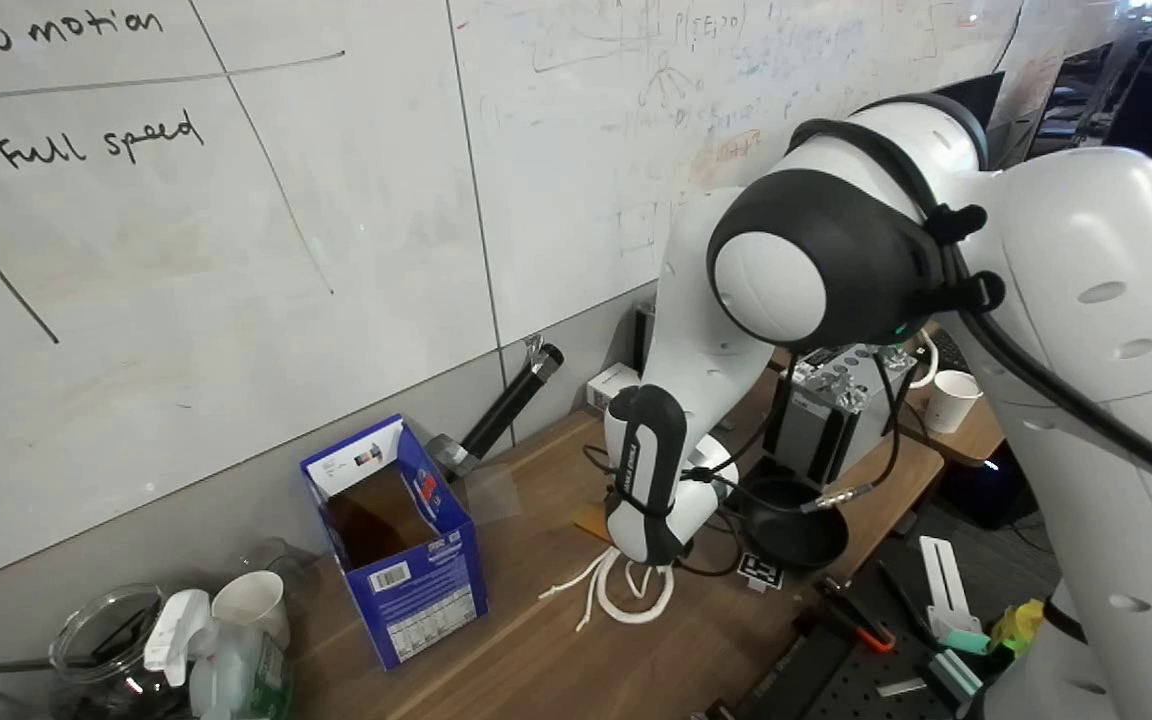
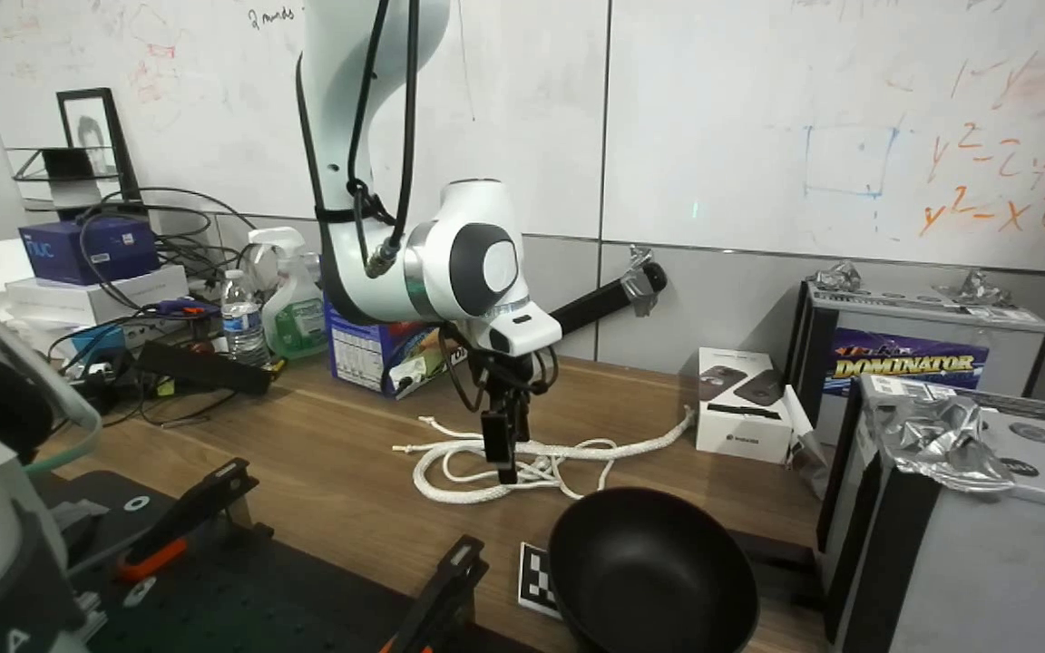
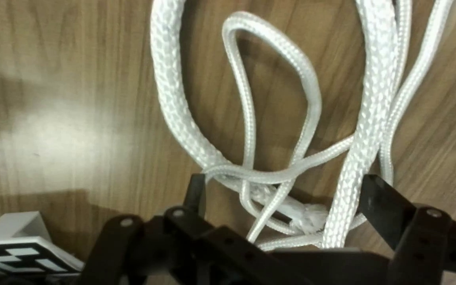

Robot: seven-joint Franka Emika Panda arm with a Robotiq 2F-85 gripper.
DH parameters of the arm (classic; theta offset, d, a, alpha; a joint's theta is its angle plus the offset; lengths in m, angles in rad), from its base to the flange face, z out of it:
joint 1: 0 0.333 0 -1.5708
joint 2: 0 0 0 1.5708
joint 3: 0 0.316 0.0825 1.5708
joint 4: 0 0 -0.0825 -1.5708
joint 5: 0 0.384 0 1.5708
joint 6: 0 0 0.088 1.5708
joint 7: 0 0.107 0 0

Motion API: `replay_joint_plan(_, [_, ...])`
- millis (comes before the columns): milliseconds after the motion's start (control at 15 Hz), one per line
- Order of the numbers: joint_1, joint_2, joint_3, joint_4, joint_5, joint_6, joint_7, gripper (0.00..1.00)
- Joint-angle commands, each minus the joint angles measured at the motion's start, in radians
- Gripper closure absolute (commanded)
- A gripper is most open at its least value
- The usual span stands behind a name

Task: Pick up the ropes and put them into the blue box.

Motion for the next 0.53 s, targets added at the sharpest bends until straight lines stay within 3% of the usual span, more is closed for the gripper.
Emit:
replay_joint_plan(0, [0.018, 0.022, -0.02, 0.013, 0.027, 0.016, -0.091, 0.0])
replay_joint_plan(467, [-0.005, 0.036, -0.007, 0.011, 0.036, 0.054, -0.253, 0.0])
